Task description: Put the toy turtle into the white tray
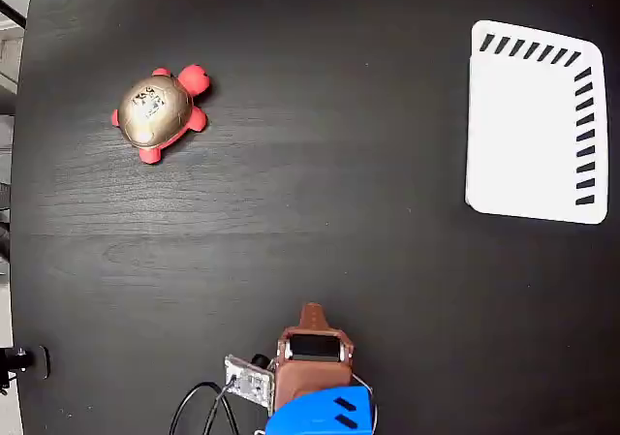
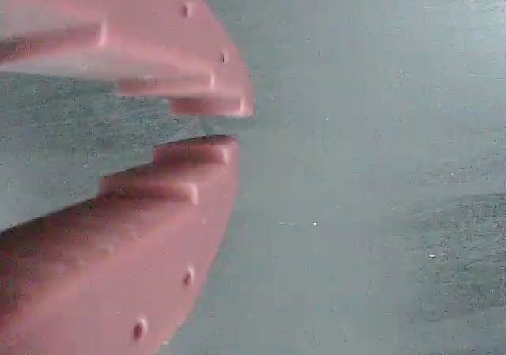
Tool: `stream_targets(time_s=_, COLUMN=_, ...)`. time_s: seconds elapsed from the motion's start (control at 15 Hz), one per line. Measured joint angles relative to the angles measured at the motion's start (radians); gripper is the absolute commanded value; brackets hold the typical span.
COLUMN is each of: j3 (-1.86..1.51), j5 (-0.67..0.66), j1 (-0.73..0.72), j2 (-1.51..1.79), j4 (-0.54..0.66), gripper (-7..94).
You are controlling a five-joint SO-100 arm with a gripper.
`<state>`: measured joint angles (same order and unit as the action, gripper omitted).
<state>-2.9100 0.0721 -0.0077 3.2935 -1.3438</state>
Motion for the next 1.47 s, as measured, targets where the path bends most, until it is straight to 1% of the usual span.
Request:
stream_targets(time_s=0.73, j3=0.0, j5=0.0, j1=0.0, j2=0.0, j4=0.0, gripper=-1)
stream_targets(time_s=0.93, j3=0.0, j5=-0.044, j1=-0.052, j2=0.0, j4=-0.005, gripper=1)
stream_targets(time_s=1.0, j3=0.0, j5=-0.051, j1=-0.06, j2=0.0, j4=-0.005, gripper=10)
stream_targets(time_s=1.07, j3=0.0, j5=-0.051, j1=-0.063, j2=0.0, j4=-0.002, gripper=3)
stream_targets(time_s=1.13, j3=-0.002, j5=-0.051, j1=-0.063, j2=-0.003, j4=0.012, gripper=0)
stream_targets(time_s=1.27, j3=0.0, j5=-0.051, j1=-0.074, j2=-0.037, j4=0.054, gripper=0)
stream_targets(time_s=1.47, j3=0.08, j5=-0.064, j1=-0.107, j2=-0.27, j4=0.133, gripper=-1)
